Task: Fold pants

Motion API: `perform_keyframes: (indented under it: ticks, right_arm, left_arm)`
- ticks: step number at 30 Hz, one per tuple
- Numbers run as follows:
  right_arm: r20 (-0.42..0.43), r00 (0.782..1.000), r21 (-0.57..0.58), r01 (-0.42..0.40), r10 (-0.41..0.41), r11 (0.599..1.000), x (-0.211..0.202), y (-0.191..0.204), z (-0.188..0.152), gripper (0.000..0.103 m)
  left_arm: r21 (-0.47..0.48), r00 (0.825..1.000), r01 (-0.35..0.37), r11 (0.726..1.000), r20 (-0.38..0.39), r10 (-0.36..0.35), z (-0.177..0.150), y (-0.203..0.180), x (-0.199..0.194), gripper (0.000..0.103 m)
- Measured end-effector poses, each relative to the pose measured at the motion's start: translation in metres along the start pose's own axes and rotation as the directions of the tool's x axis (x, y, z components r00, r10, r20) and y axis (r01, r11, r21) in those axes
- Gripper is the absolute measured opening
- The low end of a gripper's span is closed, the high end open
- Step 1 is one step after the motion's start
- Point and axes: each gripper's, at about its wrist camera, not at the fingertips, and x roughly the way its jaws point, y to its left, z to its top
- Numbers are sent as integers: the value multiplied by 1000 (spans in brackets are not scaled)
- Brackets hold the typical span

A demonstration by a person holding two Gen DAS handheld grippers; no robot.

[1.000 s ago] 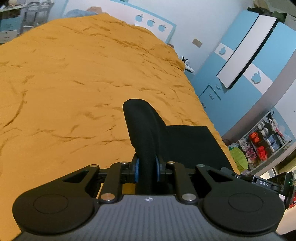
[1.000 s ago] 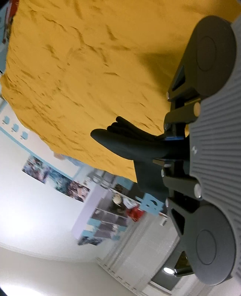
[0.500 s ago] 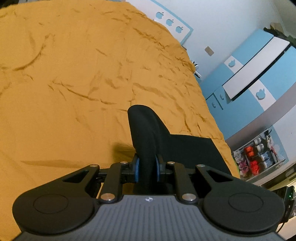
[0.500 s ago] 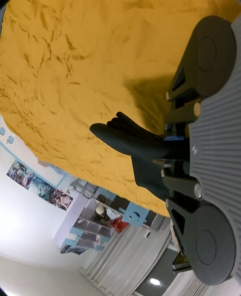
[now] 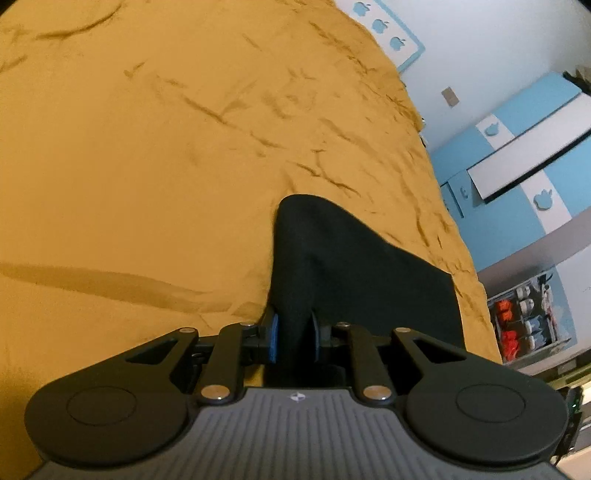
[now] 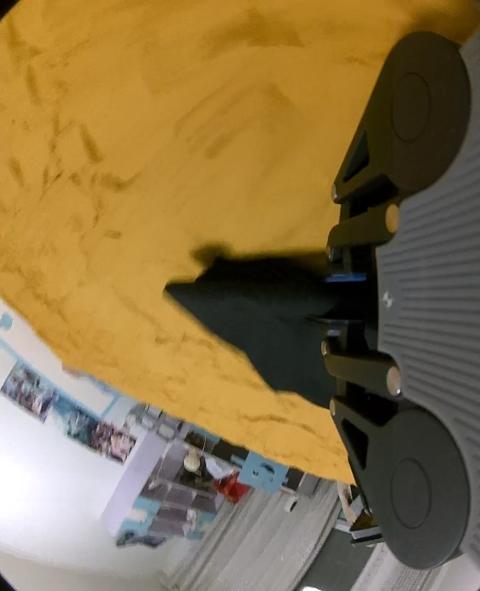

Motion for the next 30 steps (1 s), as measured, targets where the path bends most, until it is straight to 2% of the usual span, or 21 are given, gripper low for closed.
perform_keyframes:
  ticks: [3, 5, 7, 10, 14, 17, 20, 21, 22, 23, 24, 27, 30]
  right_arm:
    - [-5, 1000, -12, 2, -2, 1000, 2, -2, -1, 12]
    - [-12, 1000, -49, 12, -13, 999, -1, 3, 2, 17]
    - [-22, 1000, -68, 14, -15, 998, -2, 6, 9, 27]
    - [-17, 1000, -74, 18, -19, 997, 1, 6, 24, 36]
    - [-38, 999, 2, -20, 20, 1000, 19, -5, 52, 36]
    - [-49, 998, 99, -44, 49, 994, 38, -15, 72, 36]
    - [-53, 997, 135, -49, 57, 990, 52, -18, 88, 37]
    - [-53, 997, 130, -46, 53, 990, 54, -18, 92, 28]
    - [-51, 998, 116, -33, 40, 993, 57, -16, 96, 18]
    - [-49, 998, 96, -21, 26, 995, 58, -14, 99, 17]
    - [-37, 999, 76, -19, 22, 997, 57, -11, 101, 11]
    - [-11, 1000, 8, 0, 0, 1000, 56, -3, 105, 8]
    - [-24, 997, -49, 67, -68, 997, 67, -2, 103, 6]
  left_arm:
    - [-10, 1000, 8, 1000, 2, -8, -2, 1, -2, 23]
    - [-8, 1000, 6, 1000, -11, -6, 0, 0, -5, 29]
    - [-12, 1000, 11, 1000, -26, -11, 9, 0, -4, 29]
    - [-1, 1000, -14, 1000, -25, 14, 25, -1, 0, 35]
    - [-88, 998, 22, 996, -54, -26, 46, 6, 21, 37]
    - [-181, 996, 48, 982, -65, -61, 59, 14, 39, 37]
    - [-230, 995, 59, 971, -66, -75, 74, 18, 54, 36]
    - [-233, 995, 58, 971, -63, -75, 79, 18, 57, 36]
    - [-226, 996, 51, 973, -64, -67, 82, 17, 59, 28]
    - [-206, 997, 29, 978, -65, -43, 84, 14, 60, 21]
    - [-171, 998, 13, 985, -61, -24, 85, 9, 59, 20]
    - [-31, 998, -29, 999, -49, 27, 81, -6, 58, 17]
    - [27, 995, -87, 996, -53, 88, 78, -13, 66, 16]
